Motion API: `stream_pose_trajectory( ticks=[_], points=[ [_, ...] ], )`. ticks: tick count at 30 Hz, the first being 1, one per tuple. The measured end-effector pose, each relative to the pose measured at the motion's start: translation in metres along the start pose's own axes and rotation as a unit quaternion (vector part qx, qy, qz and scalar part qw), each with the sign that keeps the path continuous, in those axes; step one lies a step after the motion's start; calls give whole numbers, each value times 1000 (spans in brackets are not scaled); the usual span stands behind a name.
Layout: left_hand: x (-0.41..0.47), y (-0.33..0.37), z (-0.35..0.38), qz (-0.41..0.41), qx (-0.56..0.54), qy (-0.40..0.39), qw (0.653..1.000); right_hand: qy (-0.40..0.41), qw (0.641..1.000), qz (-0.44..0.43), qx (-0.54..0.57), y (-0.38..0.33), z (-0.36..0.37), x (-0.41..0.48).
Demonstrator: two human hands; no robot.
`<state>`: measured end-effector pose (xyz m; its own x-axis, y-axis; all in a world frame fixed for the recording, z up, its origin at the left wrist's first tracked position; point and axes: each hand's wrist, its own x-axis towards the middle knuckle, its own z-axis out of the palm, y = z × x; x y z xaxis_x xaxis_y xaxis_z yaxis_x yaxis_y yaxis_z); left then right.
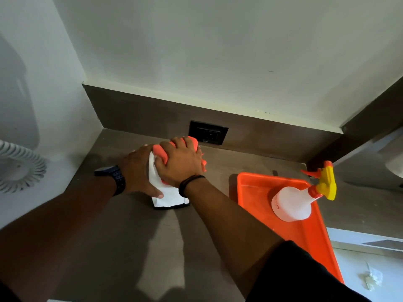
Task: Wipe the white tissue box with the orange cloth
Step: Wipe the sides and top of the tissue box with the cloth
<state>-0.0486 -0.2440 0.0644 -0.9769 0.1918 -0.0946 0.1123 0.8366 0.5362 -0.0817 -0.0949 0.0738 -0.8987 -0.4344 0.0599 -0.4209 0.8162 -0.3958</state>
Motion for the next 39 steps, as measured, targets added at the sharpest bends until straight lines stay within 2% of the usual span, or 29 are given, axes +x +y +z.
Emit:
stream_pose_trajectory(
  ticks=[6, 8, 10, 13, 15, 17, 21, 25, 26, 29, 30, 33, 36, 39],
  points=[
    [0, 5, -1, 6, 15, 6, 1000, 35, 994, -98, -34, 12, 3, -21],
    [1, 7, -2, -7, 1, -1, 1000, 17, 992, -115, -39, 23, 1, -24],
    [-1, 11, 0, -27, -10, -3, 1000, -1, 995, -98, -34, 30, -3, -22],
    [-5, 16, 6, -50, -23, 27, 998, 8, 1000, -24, 15, 25, -8, -16],
    [-5, 18, 7, -42, -21, 42, 998, 7, 1000, 8, 26, 15, -8, -11],
    [-5, 18, 8, -27, -3, 37, 999, 4, 1000, 1, -1, 3, -6, -9],
    [-7, 18, 10, -53, 8, 52, 997, 40, 996, -61, -43, -7, -1, -19],
    [-4, 23, 9, 25, -12, 42, 999, 40, 994, -94, -41, 18, -2, -32],
    [-4, 22, 9, 11, -18, 42, 999, 35, 994, -93, -39, 24, -3, -33],
    [-8, 18, 13, -102, -35, 47, 993, 31, 998, -48, -3, 30, -7, -29],
    [-8, 17, 15, -110, -37, 43, 992, 31, 999, -27, 13, 28, -8, -26],
    [-5, 20, 14, -70, -33, 42, 996, 27, 999, 4, 19, 16, -8, -19],
    [-2, 22, 15, -3, 26, 31, 999, 32, 999, -18, -4, 4, -5, -21],
    [-3, 20, 18, -32, 63, 50, 996, 34, 997, -57, -31, 10, -5, -27]
  ],
)
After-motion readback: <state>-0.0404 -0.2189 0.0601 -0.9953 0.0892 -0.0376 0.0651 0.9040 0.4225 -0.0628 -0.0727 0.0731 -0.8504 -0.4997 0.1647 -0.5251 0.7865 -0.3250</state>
